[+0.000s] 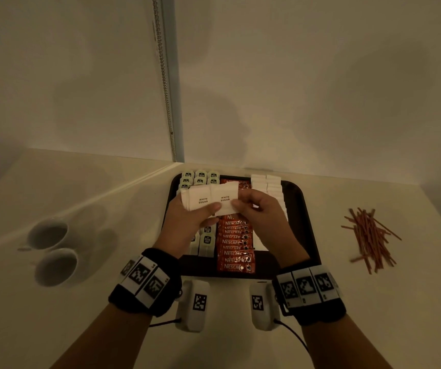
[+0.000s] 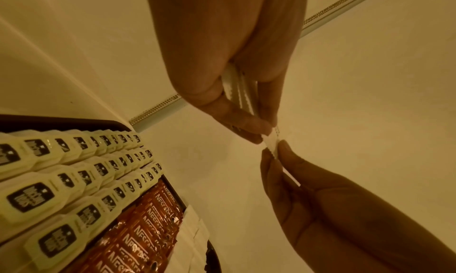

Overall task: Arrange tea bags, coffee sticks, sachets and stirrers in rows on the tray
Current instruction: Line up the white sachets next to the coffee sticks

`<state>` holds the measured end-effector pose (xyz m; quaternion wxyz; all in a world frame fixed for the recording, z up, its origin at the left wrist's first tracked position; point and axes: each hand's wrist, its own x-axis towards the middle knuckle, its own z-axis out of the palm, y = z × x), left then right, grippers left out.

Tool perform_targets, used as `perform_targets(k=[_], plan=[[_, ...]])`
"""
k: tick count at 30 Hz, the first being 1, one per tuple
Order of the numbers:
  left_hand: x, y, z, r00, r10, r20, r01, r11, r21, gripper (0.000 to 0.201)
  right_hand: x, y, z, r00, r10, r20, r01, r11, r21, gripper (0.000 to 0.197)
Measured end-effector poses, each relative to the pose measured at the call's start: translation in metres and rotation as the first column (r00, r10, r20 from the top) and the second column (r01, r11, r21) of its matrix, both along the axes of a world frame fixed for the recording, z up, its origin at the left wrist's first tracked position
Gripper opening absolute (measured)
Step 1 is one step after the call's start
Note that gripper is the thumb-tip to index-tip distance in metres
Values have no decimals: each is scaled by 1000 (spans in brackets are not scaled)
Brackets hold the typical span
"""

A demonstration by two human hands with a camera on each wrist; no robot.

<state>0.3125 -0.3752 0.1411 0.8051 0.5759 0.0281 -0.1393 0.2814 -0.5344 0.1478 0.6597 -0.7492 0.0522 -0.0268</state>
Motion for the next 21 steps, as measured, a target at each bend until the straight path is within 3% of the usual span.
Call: perform_targets(k=[5, 8, 10, 12, 16, 21], plan=[[3, 0, 1, 982, 37, -185, -70, 981, -179, 20, -3, -26, -11, 989, -132, -66, 139, 985, 104, 11], [5, 5, -3, 962, 63, -264, -139, 951, -276, 23, -8, -57, -37, 949, -284, -138, 278, 959, -62, 13], [5, 6, -3, 959, 72, -275, -155, 944, -291, 21, -16, -75, -63, 918, -338, -207, 276, 920, -280, 14], [7, 5, -2, 956, 81, -283, -166, 942, -292, 20, -26, -88, -92, 877, -381, -292, 250, 882, -400, 12], [8, 3, -3, 955, 81, -286, -165, 945, -284, 28, -40, -96, -133, 811, -403, -423, 214, 879, -426, 13], [7, 2, -4, 949, 83, -303, -164, 954, -253, 37, -36, -89, -143, 806, -419, -418, 220, 868, -446, 12]])
